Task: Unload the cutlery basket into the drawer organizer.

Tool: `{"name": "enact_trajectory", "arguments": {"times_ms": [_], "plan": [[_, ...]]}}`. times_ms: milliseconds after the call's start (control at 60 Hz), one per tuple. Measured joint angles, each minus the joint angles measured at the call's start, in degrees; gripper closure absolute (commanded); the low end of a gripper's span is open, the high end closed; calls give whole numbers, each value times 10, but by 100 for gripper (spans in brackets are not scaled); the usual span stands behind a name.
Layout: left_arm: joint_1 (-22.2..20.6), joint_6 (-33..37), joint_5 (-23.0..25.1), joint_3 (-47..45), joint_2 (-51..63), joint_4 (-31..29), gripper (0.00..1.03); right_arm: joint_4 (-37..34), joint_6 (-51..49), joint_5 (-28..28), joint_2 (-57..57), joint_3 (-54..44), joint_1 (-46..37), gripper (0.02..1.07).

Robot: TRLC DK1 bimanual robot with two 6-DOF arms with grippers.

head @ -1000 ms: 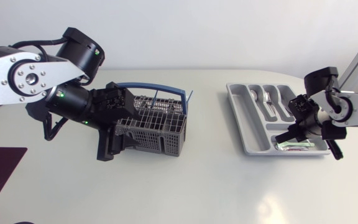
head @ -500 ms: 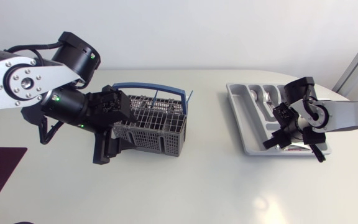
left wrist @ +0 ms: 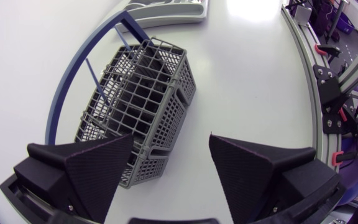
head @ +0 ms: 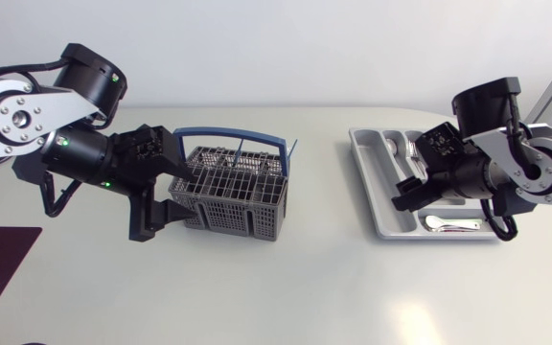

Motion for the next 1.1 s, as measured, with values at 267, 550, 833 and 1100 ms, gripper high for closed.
{"name": "enact_trajectory", "arguments": {"times_ms": [267,550,833,1100], "plan": [[68,-33,40,0,0,42,23,25,64,-127,6,18,107,102],[104,-64,91,0,21,52,45,121,114,-185,93,67,188,102],[133,-71,120,0,80,72,62,185,124,-184,180,97,238,102],[134,-88,128,22,131,92,66,200,124,-169,251,145,248,102]]}}
